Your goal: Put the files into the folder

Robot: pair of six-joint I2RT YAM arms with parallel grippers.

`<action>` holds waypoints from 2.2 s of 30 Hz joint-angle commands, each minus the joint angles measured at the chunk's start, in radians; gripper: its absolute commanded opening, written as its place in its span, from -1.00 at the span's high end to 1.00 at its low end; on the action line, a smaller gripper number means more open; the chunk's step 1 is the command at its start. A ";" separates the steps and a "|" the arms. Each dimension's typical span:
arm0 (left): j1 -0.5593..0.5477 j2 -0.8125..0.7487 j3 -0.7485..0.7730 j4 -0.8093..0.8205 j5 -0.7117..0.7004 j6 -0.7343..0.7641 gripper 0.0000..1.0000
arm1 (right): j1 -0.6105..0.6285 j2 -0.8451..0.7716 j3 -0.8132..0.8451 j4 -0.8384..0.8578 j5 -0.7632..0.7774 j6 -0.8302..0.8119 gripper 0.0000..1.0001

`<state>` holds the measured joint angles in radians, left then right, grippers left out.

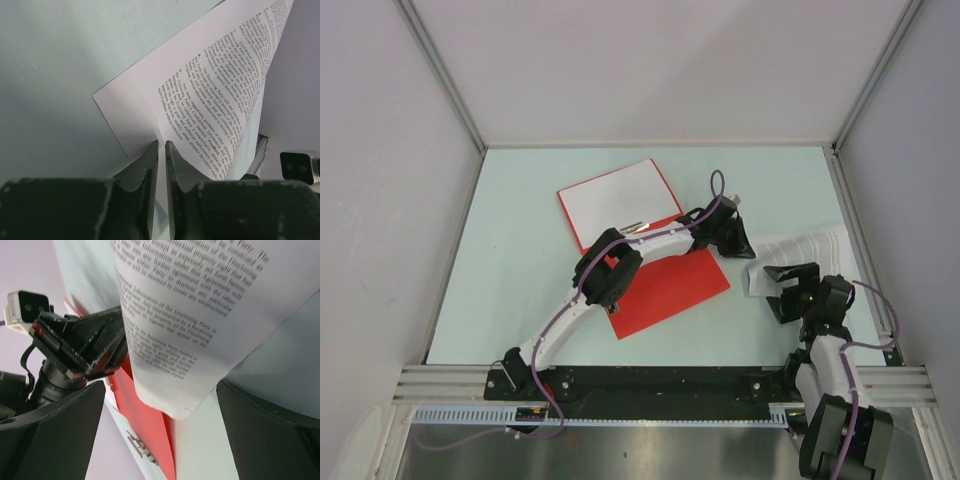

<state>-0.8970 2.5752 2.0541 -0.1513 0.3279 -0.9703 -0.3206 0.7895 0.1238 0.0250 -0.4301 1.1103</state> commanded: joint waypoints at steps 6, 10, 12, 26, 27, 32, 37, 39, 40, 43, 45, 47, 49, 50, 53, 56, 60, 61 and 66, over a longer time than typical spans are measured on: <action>-0.010 -0.012 -0.054 -0.090 0.000 0.001 0.67 | 0.057 -0.151 0.000 0.016 0.079 0.114 -0.99; -0.010 -0.021 -0.069 -0.085 0.002 0.002 0.68 | 0.038 -0.035 -0.001 0.139 0.064 0.102 -0.99; -0.010 -0.024 -0.077 -0.077 -0.001 0.004 0.68 | 0.035 0.008 0.010 0.177 0.059 0.097 -1.00; -0.005 -0.013 -0.057 -0.087 0.014 0.018 0.71 | -0.153 -0.076 0.030 -0.041 0.013 -0.156 -1.00; -0.005 -0.012 -0.057 -0.085 0.014 0.019 0.71 | -0.155 -0.058 0.031 -0.001 0.008 -0.168 -0.99; 0.001 -0.018 -0.058 -0.090 0.014 0.025 0.73 | -0.150 0.054 0.143 -0.192 0.125 -0.309 -0.99; 0.007 -0.035 -0.081 -0.070 0.003 0.028 0.74 | -0.114 0.017 0.235 -0.393 0.342 -0.382 -1.00; 0.007 -0.032 -0.078 -0.067 0.014 0.022 0.74 | -0.072 0.063 0.269 -0.462 0.395 -0.397 -0.99; 0.007 -0.029 -0.080 -0.065 0.019 0.019 0.75 | -0.043 0.091 0.299 -0.480 0.460 -0.397 -0.99; 0.007 -0.029 -0.086 -0.062 0.016 0.016 0.77 | 0.052 0.203 0.341 -0.510 0.508 -0.371 -0.99; 0.006 -0.032 -0.098 -0.053 0.019 0.009 0.77 | 0.084 0.272 0.346 -0.498 0.511 -0.343 -0.99; 0.006 -0.033 -0.101 -0.051 0.019 0.008 0.77 | 0.106 0.304 0.349 -0.488 0.527 -0.310 -0.99; 0.006 -0.036 -0.114 -0.047 0.014 0.007 0.77 | 0.138 0.351 0.349 -0.435 0.518 -0.297 -0.99; 0.006 -0.038 -0.120 -0.041 0.014 0.004 0.78 | 0.140 0.369 0.349 -0.413 0.501 -0.278 -0.99; 0.006 -0.035 -0.126 -0.031 0.026 -0.007 0.78 | 0.153 0.431 0.349 -0.330 0.444 -0.238 -0.99; 0.006 -0.036 -0.127 -0.037 0.023 -0.002 0.79 | 0.167 0.450 0.347 -0.258 0.369 -0.212 -1.00; 0.004 -0.041 -0.140 -0.031 0.023 -0.002 0.80 | 0.167 0.389 0.330 -0.160 0.294 -0.201 -1.00; 0.004 -0.041 -0.141 -0.025 0.023 -0.005 0.80 | 0.167 0.370 0.324 -0.146 0.268 -0.199 -0.99; 0.006 -0.047 -0.146 -0.027 0.030 -0.004 0.81 | 0.160 0.249 0.240 0.058 0.157 -0.135 -0.99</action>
<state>-0.8879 2.5427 1.9514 -0.0605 0.3706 -0.9905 -0.1600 1.1034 0.4095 -0.0910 -0.1715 0.9142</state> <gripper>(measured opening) 0.099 0.994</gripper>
